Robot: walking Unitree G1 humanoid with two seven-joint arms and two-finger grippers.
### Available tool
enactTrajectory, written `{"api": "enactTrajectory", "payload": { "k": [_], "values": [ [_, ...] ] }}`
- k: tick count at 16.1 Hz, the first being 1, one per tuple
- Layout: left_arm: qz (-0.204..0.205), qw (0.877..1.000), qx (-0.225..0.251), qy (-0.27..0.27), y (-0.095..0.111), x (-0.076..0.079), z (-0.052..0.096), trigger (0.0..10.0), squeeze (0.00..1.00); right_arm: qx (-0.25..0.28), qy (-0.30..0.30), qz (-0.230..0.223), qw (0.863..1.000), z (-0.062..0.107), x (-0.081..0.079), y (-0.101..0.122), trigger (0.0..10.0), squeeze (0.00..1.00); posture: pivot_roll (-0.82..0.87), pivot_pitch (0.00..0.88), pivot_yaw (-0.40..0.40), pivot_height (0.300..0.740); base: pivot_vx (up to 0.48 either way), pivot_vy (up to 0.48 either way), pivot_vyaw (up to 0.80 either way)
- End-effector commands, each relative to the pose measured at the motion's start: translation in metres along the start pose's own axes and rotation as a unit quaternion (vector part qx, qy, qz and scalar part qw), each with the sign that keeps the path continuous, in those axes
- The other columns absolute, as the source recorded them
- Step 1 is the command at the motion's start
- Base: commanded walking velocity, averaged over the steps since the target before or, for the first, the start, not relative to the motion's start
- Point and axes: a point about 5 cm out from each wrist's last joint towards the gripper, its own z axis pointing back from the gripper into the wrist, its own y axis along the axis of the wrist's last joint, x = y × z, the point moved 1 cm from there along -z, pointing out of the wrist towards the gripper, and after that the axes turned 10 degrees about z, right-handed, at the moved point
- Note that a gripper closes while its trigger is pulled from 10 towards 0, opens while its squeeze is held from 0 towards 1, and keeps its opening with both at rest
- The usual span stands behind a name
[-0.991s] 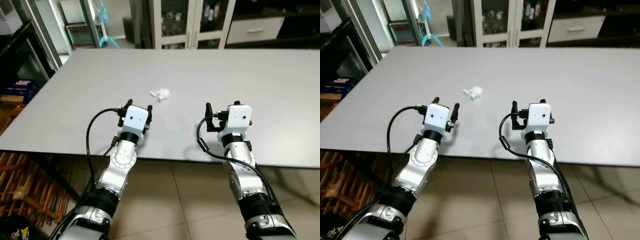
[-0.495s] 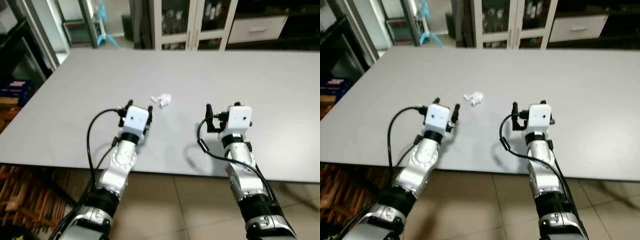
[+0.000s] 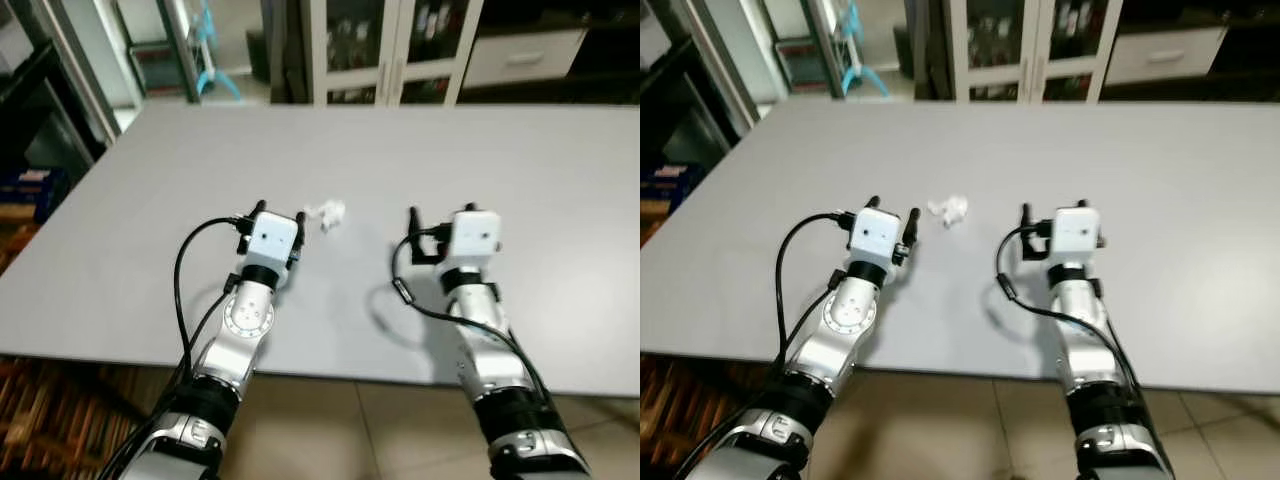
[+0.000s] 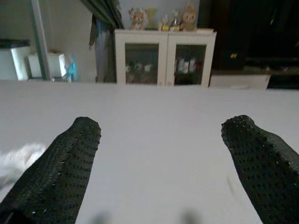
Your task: Picking trash to rubbish bin
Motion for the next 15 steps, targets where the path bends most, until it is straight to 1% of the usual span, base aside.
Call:
{"api": "enactTrajectory", "payload": {
  "k": [1, 9, 14, 15],
  "values": [
    [-0.009, 1.000, 0.005, 0.010, 0.0028, -0.0109, -0.0018, 10.0, 0.00, 0.007, 0.012, -0.007, 1.000, 0.0000, -0.0103, 0.0035, 10.0, 0.00, -0.04, 0.048, 0.042, 0.740, 0.364, 0.000, 0.00],
    [-0.010, 1.000, 0.006, 0.005, 0.0040, -0.0091, -0.0029, 10.0, 0.00, 0.004, 0.015, -0.006, 1.000, 0.0011, -0.0123, 0.0026, 10.0, 0.00, -0.04, 0.037, 0.047, 0.740, 0.361, 0.000, 0.00],
    [-0.014, 1.000, 0.004, -0.002, 0.0034, -0.0059, -0.0030, 10.0, 0.00, 0.003, 0.016, -0.007, 1.000, 0.0011, -0.0121, 0.0023, 10.0, 0.00, -0.04, 0.051, 0.046, 0.740, 0.354, 0.000, 0.00],
    [-0.009, 1.000, 0.006, -0.005, 0.0039, -0.0053, -0.0025, 10.0, 0.00, 0.002, 0.016, -0.007, 1.000, 0.0011, -0.0122, 0.0023, 10.0, 0.00, -0.04, 0.054, 0.046, 0.740, 0.292, 0.000, 0.00]
  ]
}}
